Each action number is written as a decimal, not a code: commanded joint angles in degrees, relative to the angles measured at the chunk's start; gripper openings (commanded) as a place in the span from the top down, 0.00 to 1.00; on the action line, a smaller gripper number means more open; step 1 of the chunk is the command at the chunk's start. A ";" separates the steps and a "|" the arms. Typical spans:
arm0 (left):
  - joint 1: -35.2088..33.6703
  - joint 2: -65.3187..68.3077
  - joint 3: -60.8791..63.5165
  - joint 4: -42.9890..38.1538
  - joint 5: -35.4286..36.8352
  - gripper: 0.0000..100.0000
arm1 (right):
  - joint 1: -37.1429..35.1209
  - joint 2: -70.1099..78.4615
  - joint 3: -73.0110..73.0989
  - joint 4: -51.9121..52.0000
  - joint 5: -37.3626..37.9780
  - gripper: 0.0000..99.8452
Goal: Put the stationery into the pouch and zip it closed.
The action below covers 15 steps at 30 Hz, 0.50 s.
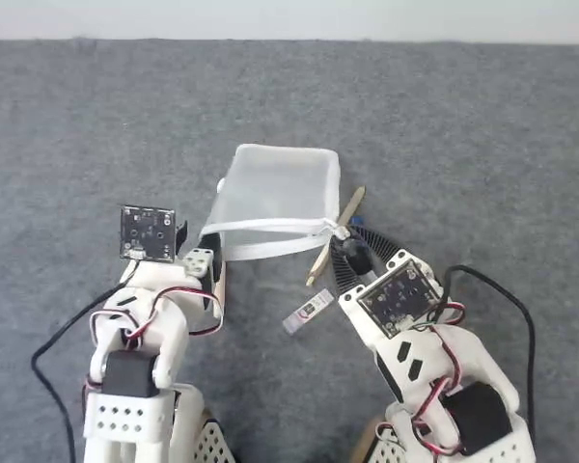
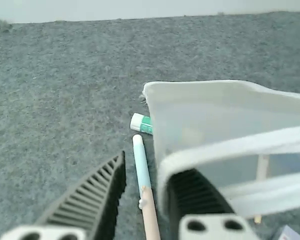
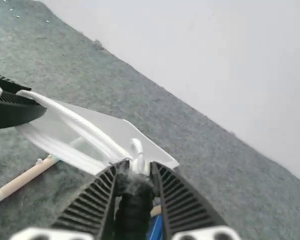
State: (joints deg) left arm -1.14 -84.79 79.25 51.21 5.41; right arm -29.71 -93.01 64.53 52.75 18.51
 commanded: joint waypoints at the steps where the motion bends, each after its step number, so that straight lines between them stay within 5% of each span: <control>1: 0.26 -0.53 -1.10 -1.85 -1.85 0.95 | -0.40 -1.54 -3.43 0.22 0.62 0.99; 8: -0.18 -0.53 -3.38 1.23 -2.37 0.99 | -0.04 -1.54 -3.43 0.22 0.62 0.99; 15: -0.18 -0.53 -7.96 7.82 -2.29 0.99 | 0.04 -1.01 -3.08 1.45 0.62 0.76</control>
State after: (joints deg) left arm -1.49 -84.79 75.21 57.80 3.65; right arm -29.27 -93.71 64.53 53.45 18.51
